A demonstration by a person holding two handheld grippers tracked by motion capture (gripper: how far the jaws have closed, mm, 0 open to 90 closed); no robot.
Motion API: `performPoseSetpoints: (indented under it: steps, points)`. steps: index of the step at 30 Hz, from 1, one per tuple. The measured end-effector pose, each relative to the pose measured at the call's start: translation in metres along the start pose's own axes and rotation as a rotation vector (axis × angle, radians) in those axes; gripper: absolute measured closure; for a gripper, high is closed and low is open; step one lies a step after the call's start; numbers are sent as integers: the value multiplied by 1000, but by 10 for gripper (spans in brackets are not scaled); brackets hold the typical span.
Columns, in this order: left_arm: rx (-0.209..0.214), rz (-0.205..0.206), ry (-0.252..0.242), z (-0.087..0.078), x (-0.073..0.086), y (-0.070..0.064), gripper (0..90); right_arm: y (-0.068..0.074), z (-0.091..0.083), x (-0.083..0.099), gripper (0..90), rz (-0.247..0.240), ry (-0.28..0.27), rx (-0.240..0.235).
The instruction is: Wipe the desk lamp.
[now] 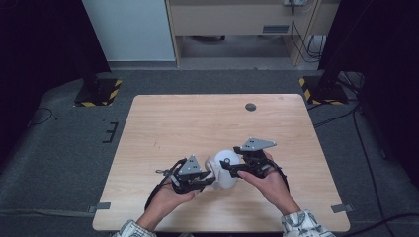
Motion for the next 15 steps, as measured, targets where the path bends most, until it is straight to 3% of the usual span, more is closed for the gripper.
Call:
performPoseSetpoints:
  steps: [3, 8, 10, 15]
  points:
    - [-19, 9, 12, 4, 1, 0, 727, 0, 2, -2, 250, -10, 2, 6]
    - [-33, -16, 34, 11, 8, 4, 726, 0, 3, -2, 254, -8, -1, 7]
    - [-24, -22, 32, 11, 8, 2, 726, 0, 3, -2, 254, -5, -2, 4]
    - [2, 7, -1, 5, -2, -14, 726, -1, 2, -1, 255, -1, 1, 1]
Point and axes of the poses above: each handheld gripper's, and its own axes: z roughly forward along the jaws, x roughly out of its underside, y roughly to its left, the point moved 2 cm from there along z, roughly forward along the jaws, and after that the axes turned 8 degrees about -z, right-handed, at the moved point
